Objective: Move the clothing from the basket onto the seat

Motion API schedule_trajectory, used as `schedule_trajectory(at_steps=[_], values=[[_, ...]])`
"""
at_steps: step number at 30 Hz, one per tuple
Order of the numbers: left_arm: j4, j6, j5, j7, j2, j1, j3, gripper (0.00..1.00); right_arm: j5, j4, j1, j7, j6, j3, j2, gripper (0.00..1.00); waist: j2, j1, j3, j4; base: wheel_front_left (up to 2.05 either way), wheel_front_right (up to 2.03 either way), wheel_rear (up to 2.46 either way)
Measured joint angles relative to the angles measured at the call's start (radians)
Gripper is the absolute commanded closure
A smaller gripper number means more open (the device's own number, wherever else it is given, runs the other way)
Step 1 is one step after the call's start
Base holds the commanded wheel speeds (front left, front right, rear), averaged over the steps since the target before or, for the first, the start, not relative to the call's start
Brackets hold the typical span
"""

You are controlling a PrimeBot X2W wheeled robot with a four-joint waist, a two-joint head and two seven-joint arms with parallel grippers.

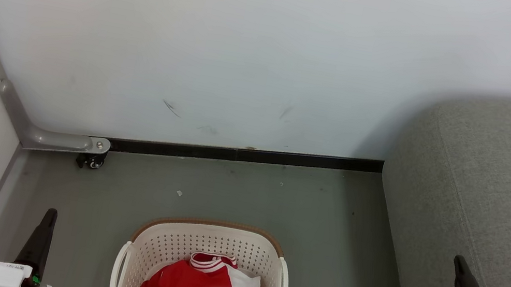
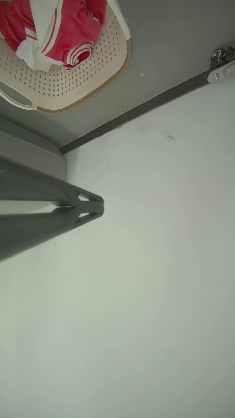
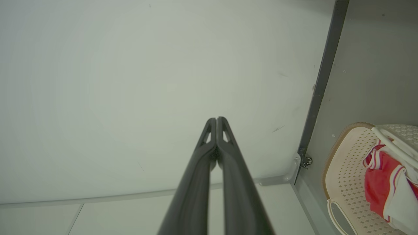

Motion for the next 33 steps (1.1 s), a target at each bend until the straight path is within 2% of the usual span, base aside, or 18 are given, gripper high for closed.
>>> schedule_trajectory(at_steps=[7, 8, 10, 11, 12, 26, 33], values=[[0.000, 0.000, 0.000, 0.000, 0.000, 0.000, 0.000, 1.00, 0.000, 0.000, 0.000, 0.000, 0.000, 0.000, 0.000, 1.00, 0.0001, 0.0000, 0.000, 0.000, 0.00, 0.00, 0.00], [0.005, 0.000, -0.001, 0.000, -0.001, 0.002, -0.001, 0.00, 0.000, 0.003, 0.004, 0.000, 0.000, 0.000, 0.001, 0.00, 0.0001, 0.0000, 0.000, 0.000, 0.00, 0.00, 0.00], [0.026, 0.000, -0.002, 0.000, -0.011, 0.015, -0.004, 0.00, 0.000, 0.023, 0.019, 0.000, -0.001, 0.002, 0.011, 0.00, 0.0000, 0.0000, 0.000, 0.000, 0.00, 0.00, 0.00], [0.036, 0.000, -0.002, 0.000, -0.017, 0.025, -0.005, 1.00, 0.000, 0.033, 0.031, 0.000, -0.001, 0.005, 0.016, 1.00, 0.0001, 0.0000, 0.000, 0.000, 0.00, 0.00, 0.00], [0.047, 0.000, -0.002, 0.000, -0.025, 0.035, -0.006, 0.00, 0.000, 0.043, 0.043, 0.000, -0.001, 0.007, 0.021, 0.00, 0.0000, 0.0000, 0.000, 0.000, 0.00, 0.00, 0.00], [0.038, 0.000, 0.012, -0.042, -0.030, 0.048, -0.014, 0.00, -0.049, 0.029, 0.062, -0.043, -0.001, 0.016, 0.029, 0.00, 0.0000, 0.0000, 0.004, -0.001, 0.00, 0.00, 0.00], [0.020, 0.000, 0.063, -0.072, -0.024, 0.047, -0.016, 0.00, -0.097, 0.007, 0.062, -0.067, -0.001, -0.006, 0.028, 0.00, 0.0000, 0.0016, -0.001, -0.002, 0.00, 0.00, 0.00]])
